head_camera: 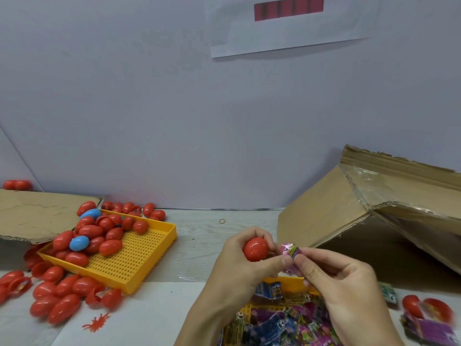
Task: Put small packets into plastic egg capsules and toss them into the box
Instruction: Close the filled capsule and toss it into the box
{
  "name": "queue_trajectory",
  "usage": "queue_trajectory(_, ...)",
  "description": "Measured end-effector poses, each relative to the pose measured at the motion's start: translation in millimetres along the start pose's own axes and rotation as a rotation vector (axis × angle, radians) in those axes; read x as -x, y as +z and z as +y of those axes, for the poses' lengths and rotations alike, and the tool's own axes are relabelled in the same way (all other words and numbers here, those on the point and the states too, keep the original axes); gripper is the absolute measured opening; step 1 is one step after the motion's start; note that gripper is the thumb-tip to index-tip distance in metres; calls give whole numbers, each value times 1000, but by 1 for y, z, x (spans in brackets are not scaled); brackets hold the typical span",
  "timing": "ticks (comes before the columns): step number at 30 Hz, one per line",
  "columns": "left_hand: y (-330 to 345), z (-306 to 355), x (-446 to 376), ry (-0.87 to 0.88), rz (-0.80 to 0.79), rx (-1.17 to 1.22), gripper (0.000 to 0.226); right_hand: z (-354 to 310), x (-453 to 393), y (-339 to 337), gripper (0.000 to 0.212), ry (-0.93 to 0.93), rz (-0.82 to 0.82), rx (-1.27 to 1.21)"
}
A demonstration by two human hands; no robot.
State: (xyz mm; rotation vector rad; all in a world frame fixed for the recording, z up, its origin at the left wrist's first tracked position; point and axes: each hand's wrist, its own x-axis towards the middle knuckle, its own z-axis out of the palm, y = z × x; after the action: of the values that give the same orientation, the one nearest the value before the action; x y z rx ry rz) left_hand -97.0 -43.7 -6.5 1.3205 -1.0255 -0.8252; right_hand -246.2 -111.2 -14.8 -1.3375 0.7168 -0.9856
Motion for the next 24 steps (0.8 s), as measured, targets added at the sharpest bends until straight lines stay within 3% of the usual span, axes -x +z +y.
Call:
queue_trajectory(6,-1,0,0,8,19,-15,27,0,1,1,17,-93,67,67)
queue_trajectory(15,-1,-3,-3,25,-44,152,33,9,2,4,33,-179,149,217)
queue_trajectory(24,1,0,-1,81,-52,221,23,9,6,6,41,-267,108,327)
